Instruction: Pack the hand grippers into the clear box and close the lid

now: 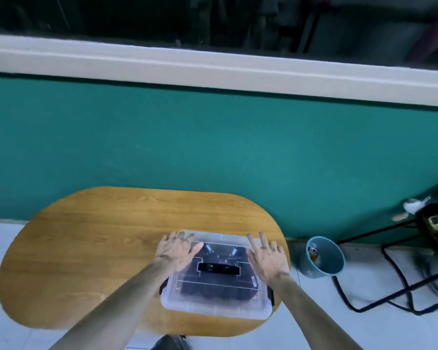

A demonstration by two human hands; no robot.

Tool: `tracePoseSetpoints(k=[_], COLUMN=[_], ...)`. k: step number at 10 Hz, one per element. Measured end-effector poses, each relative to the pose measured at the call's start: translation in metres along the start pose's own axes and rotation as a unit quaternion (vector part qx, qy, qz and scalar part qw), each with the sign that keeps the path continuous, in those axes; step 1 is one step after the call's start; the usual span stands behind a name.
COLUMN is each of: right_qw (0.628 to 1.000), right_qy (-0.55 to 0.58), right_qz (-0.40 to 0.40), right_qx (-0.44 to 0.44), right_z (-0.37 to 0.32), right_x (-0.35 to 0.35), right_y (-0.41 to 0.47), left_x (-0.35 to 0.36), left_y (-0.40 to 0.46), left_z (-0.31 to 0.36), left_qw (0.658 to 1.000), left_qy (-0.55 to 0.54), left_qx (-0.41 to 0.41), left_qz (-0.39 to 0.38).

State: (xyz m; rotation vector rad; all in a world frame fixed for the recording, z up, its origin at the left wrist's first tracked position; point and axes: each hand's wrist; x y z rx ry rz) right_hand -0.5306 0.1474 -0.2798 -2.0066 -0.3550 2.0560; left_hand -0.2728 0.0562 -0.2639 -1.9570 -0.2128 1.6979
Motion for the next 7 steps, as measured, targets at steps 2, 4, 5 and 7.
tracePoseSetpoints(k=[2, 4, 5, 7], right_qw=[0.987, 0.970, 0.962, 0.948], right_qy=[-0.049, -0.080, -0.069, -0.042], right_qz=[0.148, 0.224, 0.256, 0.311], right_qx=[-0.027, -0.046, -0.058, -0.053], right_z=[0.003, 0.013, 0.016, 0.018], right_x=[-0.098, -0.191, -0.240, -0.328], right_y=[0.015, 0.020, 0.014, 0.006], left_x=[-0.100, -0.194, -0.245, -0.325], left_y=[-0.011, -0.020, -0.028, -0.045], left_z=[0.018, 0.032, 0.032, 0.031], left_qw=[0.984, 0.956, 0.945, 0.914], left_qy=[0.078, 0.087, 0.089, 0.084], left_qx=[0.037, 0.027, 0.045, 0.070], left_qz=[0.154, 0.277, 0.312, 0.391])
Point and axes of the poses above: each hand's wrist, its own y-axis towards the middle knuckle, its own x-axis out of the palm, z = x × y, and after that the axes turned 8 degrees about -x, right-handed
